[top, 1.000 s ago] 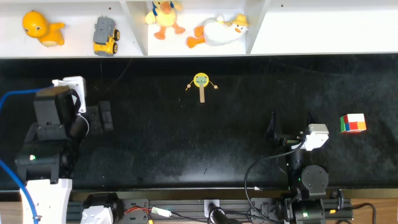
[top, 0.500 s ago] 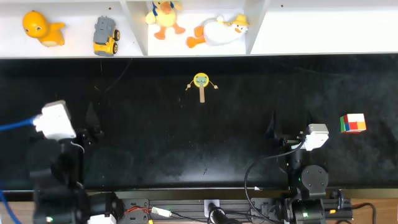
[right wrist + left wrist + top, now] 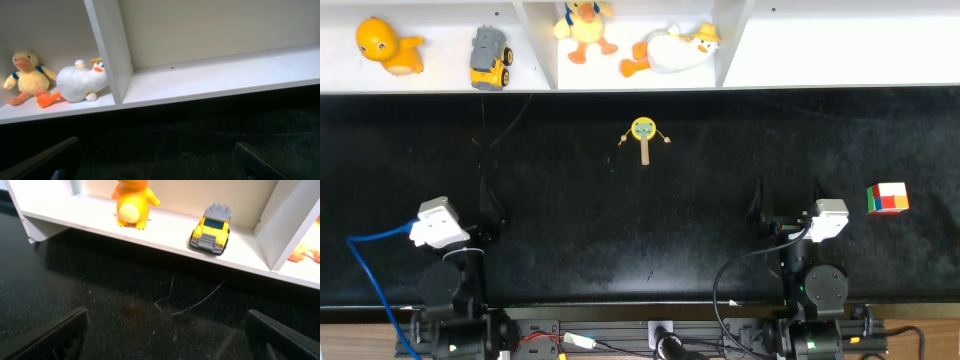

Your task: Store Toys

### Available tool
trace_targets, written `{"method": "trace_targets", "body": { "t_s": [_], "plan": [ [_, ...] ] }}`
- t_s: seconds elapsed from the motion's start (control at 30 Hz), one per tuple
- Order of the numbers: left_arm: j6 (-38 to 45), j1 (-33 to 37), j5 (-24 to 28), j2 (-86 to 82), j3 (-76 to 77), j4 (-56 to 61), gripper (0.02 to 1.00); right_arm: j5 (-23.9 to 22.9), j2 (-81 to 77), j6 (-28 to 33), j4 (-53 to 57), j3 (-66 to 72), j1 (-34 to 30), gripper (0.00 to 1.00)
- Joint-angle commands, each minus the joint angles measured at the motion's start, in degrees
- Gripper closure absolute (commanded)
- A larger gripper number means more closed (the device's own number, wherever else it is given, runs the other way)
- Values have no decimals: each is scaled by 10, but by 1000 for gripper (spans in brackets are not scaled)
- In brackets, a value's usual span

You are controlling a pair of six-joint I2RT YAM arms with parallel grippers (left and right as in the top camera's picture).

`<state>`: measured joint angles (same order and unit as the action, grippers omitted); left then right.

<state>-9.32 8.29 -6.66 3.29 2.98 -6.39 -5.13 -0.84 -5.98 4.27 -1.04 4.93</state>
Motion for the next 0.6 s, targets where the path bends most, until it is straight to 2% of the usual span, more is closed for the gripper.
{"method": "trace_targets", "body": {
  "t_s": [0.03,0.6],
  "plan": [
    [-15,3,5,-31,-21,12,20,-3,6,-2,-2,8,3,7],
    [16,-9,14,-31,-25,20,20,-3,6,-2,-2,8,3,5]
  ]
}}
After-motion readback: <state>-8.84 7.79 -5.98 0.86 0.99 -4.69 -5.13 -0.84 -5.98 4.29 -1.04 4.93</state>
